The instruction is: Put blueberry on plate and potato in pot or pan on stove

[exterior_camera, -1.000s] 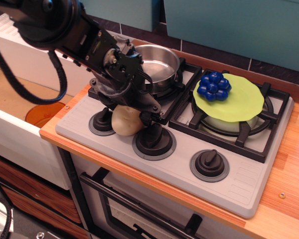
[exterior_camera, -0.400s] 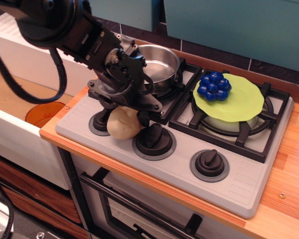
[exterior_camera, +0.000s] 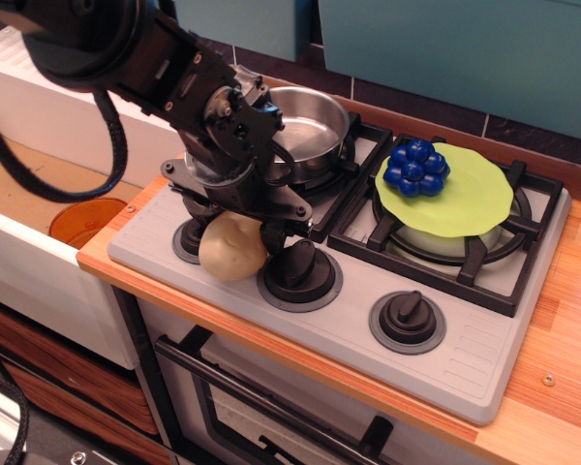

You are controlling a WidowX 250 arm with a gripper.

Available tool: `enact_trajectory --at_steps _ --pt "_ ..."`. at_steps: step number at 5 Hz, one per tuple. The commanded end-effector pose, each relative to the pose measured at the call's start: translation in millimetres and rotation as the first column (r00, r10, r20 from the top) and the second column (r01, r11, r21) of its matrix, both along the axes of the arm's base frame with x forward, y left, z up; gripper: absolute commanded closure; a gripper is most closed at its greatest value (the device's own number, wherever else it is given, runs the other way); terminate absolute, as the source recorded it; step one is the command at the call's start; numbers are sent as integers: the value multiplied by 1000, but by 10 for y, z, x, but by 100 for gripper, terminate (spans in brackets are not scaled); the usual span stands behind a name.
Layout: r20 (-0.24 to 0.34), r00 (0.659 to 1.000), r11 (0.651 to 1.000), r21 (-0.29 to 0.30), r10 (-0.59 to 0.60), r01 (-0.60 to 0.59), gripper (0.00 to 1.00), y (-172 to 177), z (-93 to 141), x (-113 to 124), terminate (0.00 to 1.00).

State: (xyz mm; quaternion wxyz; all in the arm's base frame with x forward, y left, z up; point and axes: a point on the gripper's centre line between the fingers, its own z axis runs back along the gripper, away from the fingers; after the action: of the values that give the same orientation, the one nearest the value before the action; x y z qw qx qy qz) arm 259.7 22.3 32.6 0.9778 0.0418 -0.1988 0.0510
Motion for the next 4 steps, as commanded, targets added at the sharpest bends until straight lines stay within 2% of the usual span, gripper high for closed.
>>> enact_trajectory --at_steps 1,2,3,4 --pt "-78 993 995 21 -93 95 100 99 709 200 0" --pt "-138 983 991 44 -121 128 100 239 1127 465 0" --pt "-170 973 985 41 -157 166 100 351 1327 776 0" --pt "-170 961 975 9 -219 224 100 483 1279 1169 0"
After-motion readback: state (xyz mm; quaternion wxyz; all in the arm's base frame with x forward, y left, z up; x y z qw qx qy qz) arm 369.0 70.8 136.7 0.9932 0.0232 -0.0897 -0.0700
